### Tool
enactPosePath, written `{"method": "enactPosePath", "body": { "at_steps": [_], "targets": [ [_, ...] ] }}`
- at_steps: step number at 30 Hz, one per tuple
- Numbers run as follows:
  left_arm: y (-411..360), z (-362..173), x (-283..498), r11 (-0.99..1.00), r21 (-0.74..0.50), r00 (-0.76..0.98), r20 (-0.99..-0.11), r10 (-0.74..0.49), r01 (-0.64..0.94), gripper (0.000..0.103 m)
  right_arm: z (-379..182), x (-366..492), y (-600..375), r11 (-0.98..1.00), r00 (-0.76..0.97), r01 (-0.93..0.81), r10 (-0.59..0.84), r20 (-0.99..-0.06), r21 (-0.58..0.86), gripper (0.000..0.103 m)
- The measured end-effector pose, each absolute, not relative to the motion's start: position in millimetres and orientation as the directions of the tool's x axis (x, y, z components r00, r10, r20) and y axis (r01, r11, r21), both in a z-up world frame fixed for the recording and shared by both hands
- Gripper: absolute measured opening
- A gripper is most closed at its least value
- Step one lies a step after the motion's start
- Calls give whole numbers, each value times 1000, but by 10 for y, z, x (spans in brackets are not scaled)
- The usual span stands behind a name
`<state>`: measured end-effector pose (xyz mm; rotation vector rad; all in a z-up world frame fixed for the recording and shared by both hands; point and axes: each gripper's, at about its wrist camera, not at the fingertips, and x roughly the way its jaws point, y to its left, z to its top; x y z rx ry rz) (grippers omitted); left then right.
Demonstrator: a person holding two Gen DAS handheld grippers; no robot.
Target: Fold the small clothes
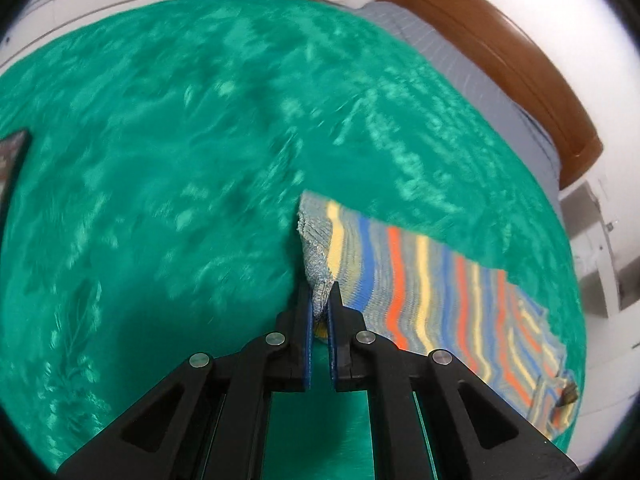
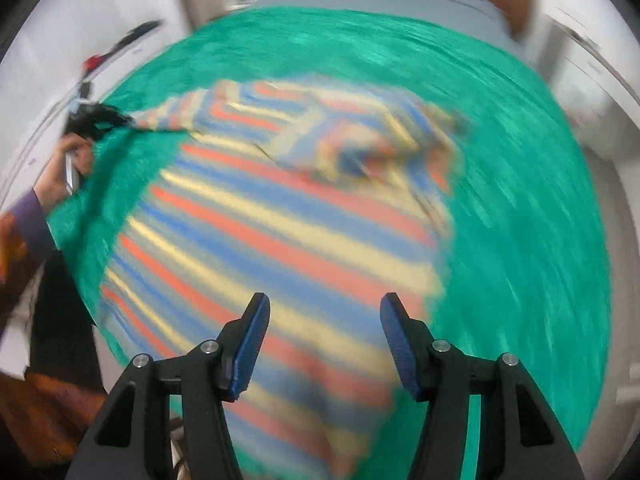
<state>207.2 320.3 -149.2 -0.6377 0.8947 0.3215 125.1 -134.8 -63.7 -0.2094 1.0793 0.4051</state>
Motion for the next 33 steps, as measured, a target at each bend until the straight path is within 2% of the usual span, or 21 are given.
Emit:
{"method": "enactPosePath", "body": {
  "at_steps": [5, 8, 9, 10, 11, 15, 18, 21, 24, 27, 33],
  "targets": [
    [3173, -1624, 1987, 769, -360, 573, -819, 11, -529, 3, -1037, 2239, -455, 842, 382, -540, 235, -894, -10, 60],
    [3156, -1668, 2042, 782, -345, 565, -825, 12, -520, 3, -1471, 2567, -141, 816, 363, -573, 172, -916, -74, 59],
    [3165, -1671, 2045, 785, -345, 564, -826, 6, -515, 4, -1572, 2616, -136, 820, 352, -567, 161, -922, -73, 47],
    [3183, -1677, 2043, 788, -348, 563, -826, -2, -508, 4, -1565, 2633, -191, 835, 370, -546, 168, -914, -67, 15],
    [3201, -1685, 2040, 791, -350, 563, -826, -8, -502, 4, -1498, 2638, -289, 856, 393, -515, 179, -902, -55, 4],
    [3176, -1716, 2052, 817, -326, 561, -828, -3, -476, 4, -948, 2535, -1197, 941, 516, -337, 193, -834, 9, 4],
    [3147, -1726, 2054, 820, -314, 559, -829, 8, -478, 4, -619, 2386, -2139, 987, 597, -159, 99, -796, 3, 4],
    [3146, -1734, 2054, 817, -314, 555, -832, 9, -484, 4, -423, 2195, -3210, 998, 633, 68, -58, -772, -19, 4],
    [3111, -1730, 2073, 831, -280, 543, -839, 32, -480, 4, -549, 1952, -4100, 964, 584, 267, -177, -792, -19, 4],
    [3062, -1717, 2095, 847, -235, 528, -847, 62, -477, 4, -814, 1828, -4444, 940, 535, 336, -235, -812, -51, 4],
    [3096, -1721, 2107, 841, -237, 514, -856, 57, -487, 4, -1163, 1698, -4628, 897, 462, 424, -329, -824, -120, 3]
  ]
}}
